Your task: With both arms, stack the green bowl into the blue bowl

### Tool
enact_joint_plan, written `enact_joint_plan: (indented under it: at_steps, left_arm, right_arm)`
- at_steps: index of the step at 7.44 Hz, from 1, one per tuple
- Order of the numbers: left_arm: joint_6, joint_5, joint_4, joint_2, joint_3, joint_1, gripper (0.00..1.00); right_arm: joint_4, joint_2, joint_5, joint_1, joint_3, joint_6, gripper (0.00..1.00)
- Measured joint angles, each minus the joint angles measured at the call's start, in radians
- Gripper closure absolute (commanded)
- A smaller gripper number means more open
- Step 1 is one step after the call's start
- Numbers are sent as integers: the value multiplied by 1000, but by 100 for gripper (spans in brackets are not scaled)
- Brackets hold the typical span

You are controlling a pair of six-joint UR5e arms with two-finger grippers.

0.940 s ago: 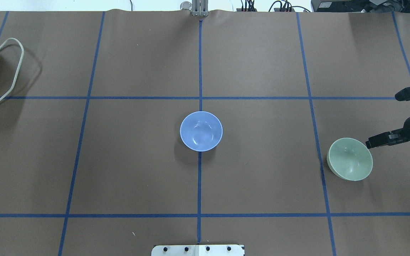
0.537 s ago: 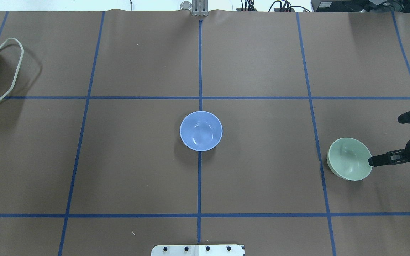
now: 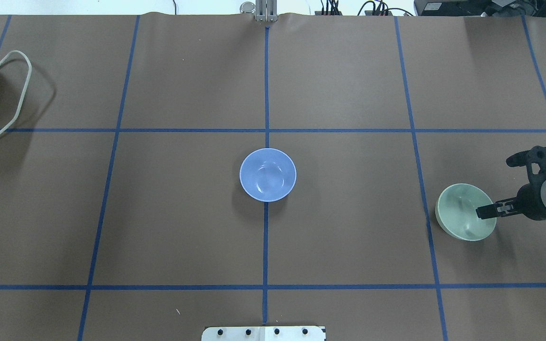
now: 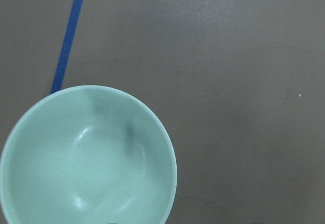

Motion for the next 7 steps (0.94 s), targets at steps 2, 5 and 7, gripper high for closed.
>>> enact_joint_plan:
  at_steps: [2, 5, 7]
  left_arm:
    - [2, -6, -1, 3, 3, -1, 1]
    - [-17, -38, -1, 26, 6, -1, 1]
    - [-147, -143, -48, 82, -6, -1, 1]
  right_arm:
    - [1, 12, 6, 0, -11, 7, 100]
    - [1, 13, 16, 4, -1, 8, 100]
    - [0, 17, 48, 23, 18, 8, 100]
